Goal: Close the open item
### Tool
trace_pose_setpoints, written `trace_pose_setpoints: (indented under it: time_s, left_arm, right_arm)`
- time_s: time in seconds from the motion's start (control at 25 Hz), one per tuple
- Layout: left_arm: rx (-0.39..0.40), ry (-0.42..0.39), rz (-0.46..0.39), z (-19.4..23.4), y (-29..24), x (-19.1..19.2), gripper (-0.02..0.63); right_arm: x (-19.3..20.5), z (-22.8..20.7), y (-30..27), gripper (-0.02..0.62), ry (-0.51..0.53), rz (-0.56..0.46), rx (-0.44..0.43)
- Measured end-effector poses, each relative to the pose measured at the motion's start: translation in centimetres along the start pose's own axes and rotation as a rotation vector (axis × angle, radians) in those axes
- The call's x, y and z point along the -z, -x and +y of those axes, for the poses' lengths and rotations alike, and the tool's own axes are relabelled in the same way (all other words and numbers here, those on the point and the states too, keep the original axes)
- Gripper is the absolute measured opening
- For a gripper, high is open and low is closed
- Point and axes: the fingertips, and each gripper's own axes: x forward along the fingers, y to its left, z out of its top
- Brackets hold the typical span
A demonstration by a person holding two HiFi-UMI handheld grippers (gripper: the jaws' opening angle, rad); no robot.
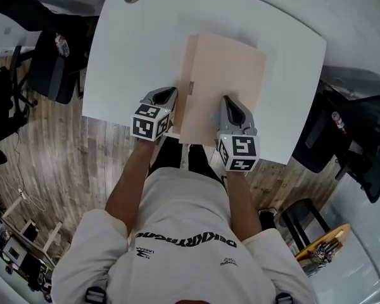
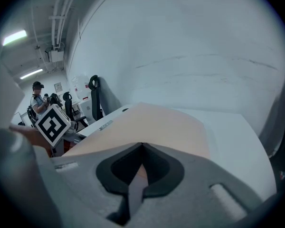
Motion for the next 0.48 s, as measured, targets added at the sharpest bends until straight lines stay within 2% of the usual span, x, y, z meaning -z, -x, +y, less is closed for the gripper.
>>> trace_pose_setpoints:
  time_s: [0.48]
  left_arm:
    - [0.056, 0.015, 0.02, -0.1, -0.1, 0.1, 0.002]
  right_arm:
    - [0.5, 1.3, -1.4, 0.0, 0.035, 0.047, -0.02]
